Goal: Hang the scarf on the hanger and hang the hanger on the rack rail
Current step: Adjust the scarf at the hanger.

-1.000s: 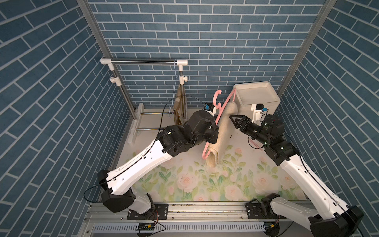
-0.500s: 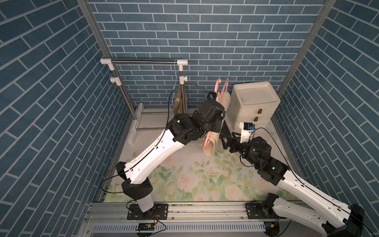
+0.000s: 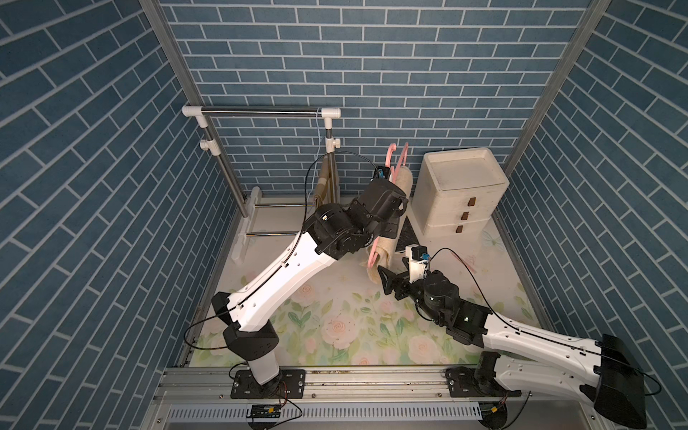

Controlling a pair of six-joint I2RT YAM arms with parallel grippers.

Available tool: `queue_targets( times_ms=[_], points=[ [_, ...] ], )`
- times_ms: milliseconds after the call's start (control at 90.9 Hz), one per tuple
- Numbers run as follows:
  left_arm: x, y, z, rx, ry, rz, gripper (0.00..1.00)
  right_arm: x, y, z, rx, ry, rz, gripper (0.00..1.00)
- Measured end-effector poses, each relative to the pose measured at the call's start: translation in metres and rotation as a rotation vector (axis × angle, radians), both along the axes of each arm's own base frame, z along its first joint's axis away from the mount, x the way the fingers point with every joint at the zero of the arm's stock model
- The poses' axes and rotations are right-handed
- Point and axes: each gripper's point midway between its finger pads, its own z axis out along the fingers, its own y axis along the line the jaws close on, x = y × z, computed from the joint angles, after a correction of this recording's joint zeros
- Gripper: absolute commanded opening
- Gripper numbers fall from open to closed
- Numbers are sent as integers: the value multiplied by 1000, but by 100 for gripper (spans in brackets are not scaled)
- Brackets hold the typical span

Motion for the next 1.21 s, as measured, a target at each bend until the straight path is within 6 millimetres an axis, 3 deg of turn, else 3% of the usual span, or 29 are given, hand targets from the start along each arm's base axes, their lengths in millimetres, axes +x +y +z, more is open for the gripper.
queue_targets(
  times_ms=[154, 352, 473, 671, 858, 1034, 1111, 1210],
  points=[
    [1, 2, 0, 0, -1, 8, 0, 4, 4, -16, -60, -2, -31, 95],
    [3, 3, -2, 5, -1, 15, 0, 3, 8, -17, -88, -23, -17, 95],
    [4, 3, -1, 4, -2, 16, 0, 6, 9, -27, -126, -23, -30, 88],
    [6, 6, -5, 13, 2, 26, 0, 22, -9, -38, -245, -31, -142, 55],
    [9, 10, -5, 19, 0, 42, 0, 38, -56, -27, -320, -46, -278, 0],
    [10, 10, -5, 16, 1, 45, 0, 42, -89, -3, -399, -93, -357, 0],
    [10, 10, -5, 16, 1, 45, 0, 43, -89, 8, -425, -112, -349, 0],
    [10, 10, -5, 16, 1, 45, 0, 41, -79, 11, -426, -113, -294, 10]
  ],
)
